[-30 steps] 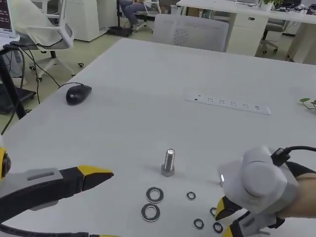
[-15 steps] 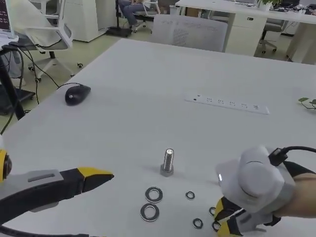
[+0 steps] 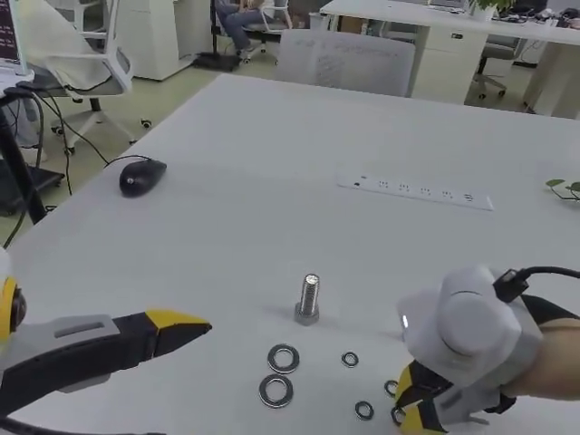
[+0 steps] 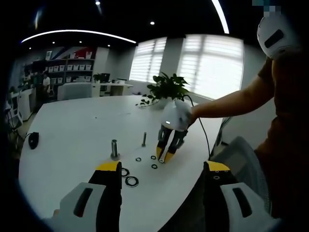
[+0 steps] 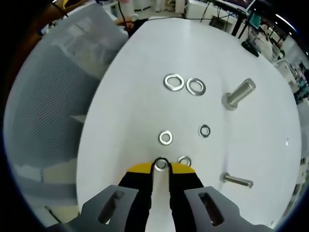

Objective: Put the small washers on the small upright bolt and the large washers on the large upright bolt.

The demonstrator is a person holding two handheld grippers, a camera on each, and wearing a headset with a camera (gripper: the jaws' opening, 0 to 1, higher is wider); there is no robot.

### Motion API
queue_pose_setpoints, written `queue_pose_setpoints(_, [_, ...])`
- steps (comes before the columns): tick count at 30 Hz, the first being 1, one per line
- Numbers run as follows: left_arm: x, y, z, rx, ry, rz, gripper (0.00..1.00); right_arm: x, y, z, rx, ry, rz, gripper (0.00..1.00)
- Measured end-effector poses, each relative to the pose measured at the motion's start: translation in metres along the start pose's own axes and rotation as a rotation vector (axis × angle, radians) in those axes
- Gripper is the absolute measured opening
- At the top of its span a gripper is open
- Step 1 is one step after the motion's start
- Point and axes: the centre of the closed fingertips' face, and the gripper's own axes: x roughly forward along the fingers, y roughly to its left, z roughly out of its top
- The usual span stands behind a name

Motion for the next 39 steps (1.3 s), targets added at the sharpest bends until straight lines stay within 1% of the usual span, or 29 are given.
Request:
queue_pose_setpoints(5, [0.0,0.0,-0.001,0.003,0.006,-0.001,0.68,-0.012,-0.002,0.002,0.029,-0.028,-0.009,0.12])
queue_pose_setpoints(9, [0.002,-0.001,0.001,0.009,0.007,-0.007,0.68,-0.025,-0.004,0.001,0.053,-0.044,-0.019,0.12])
queue_pose_setpoints(14, [0.005,-0.003,0.001,0.014,0.012,-0.015,0.68,-0.04,-0.011,-0.005,0.061,-0.044,-0.047,0.12])
queue_pose_setpoints(17, [0.006,-0.004,0.0,0.018,0.02,-0.021,0.68,-0.048,-0.02,-0.011,0.077,-0.043,-0.068,0.12])
queue_pose_setpoints(20, [0.007,-0.004,0.001,0.019,0.016,-0.026,0.68,-0.057,-0.029,-0.013,0.084,-0.038,-0.089,0.12])
queue_pose_setpoints(25, [0.008,-0.005,0.002,0.022,0.02,-0.034,0.68,-0.07,-0.045,-0.014,0.09,-0.036,-0.12,0.12])
queue_pose_setpoints(28, [0.009,-0.005,0.002,0.024,0.023,-0.039,0.68,-0.078,-0.058,-0.013,0.095,-0.039,-0.142,0.12])
queue_pose_setpoints(35, [0.01,-0.005,0.004,0.025,0.021,-0.045,0.68,-0.083,-0.08,-0.014,0.099,-0.02,-0.155,0.12])
queue_pose_setpoints(39, [0.009,-0.005,0.003,0.023,0.026,-0.045,0.68,-0.084,-0.088,-0.012,0.098,-0.008,-0.156,0.12])
